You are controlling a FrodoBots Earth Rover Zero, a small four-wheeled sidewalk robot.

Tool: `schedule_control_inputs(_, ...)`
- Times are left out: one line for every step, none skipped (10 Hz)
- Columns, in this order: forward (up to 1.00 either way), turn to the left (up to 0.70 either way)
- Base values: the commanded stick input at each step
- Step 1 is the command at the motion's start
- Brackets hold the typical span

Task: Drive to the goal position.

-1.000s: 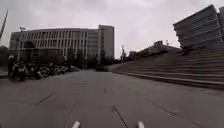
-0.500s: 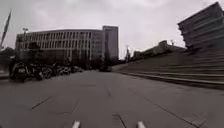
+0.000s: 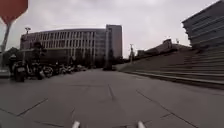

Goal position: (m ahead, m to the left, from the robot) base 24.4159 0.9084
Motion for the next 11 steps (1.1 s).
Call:
schedule_control_inputs(0.60,0.00)
schedule_control_inputs(0.60,0.00)
schedule_control_inputs(0.60,0.00)
schedule_control_inputs(0.60,0.00)
schedule_control_inputs(0.60,0.00)
schedule_control_inputs(0.60,0.00)
schedule_control_inputs(0.60,0.00)
schedule_control_inputs(0.60,0.00)
schedule_control_inputs(0.60,0.00)
schedule_control_inputs(0.60,0.00)
schedule_control_inputs(0.60,0.00)
